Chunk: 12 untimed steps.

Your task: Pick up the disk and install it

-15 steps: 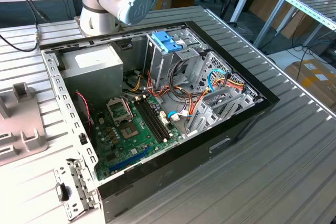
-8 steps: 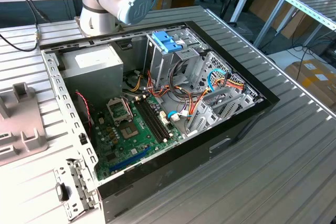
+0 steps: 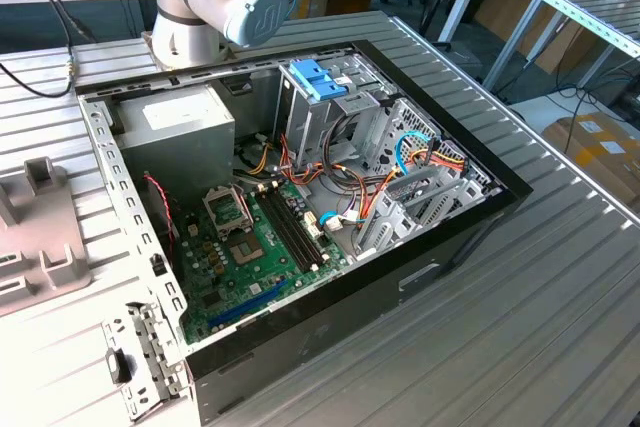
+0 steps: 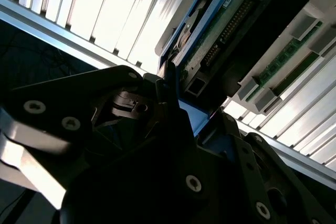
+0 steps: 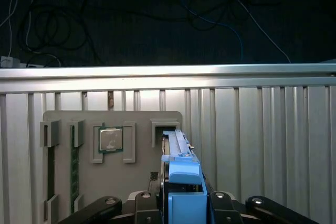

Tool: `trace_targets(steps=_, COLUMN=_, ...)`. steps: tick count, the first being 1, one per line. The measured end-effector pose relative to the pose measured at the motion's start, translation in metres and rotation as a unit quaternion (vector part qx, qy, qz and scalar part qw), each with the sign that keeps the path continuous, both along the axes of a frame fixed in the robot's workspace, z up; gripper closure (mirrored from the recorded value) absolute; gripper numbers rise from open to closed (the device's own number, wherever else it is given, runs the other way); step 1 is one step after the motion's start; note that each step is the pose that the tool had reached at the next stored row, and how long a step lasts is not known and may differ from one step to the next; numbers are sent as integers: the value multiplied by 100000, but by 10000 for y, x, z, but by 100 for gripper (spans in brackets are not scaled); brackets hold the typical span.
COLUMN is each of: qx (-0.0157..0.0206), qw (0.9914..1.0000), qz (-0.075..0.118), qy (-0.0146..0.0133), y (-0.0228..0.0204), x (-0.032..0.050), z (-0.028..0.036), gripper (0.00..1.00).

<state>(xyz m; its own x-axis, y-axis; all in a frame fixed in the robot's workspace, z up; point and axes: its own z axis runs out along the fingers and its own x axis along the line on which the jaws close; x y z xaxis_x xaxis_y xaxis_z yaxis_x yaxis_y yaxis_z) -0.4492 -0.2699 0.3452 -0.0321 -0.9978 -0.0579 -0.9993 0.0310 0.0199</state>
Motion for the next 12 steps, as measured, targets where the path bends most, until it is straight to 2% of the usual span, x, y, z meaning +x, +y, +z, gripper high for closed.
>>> trace_targets(steps=12, qx=119, qw=100000, qz=-1, qy=-2, y=0, x=0, z=81, gripper=63)
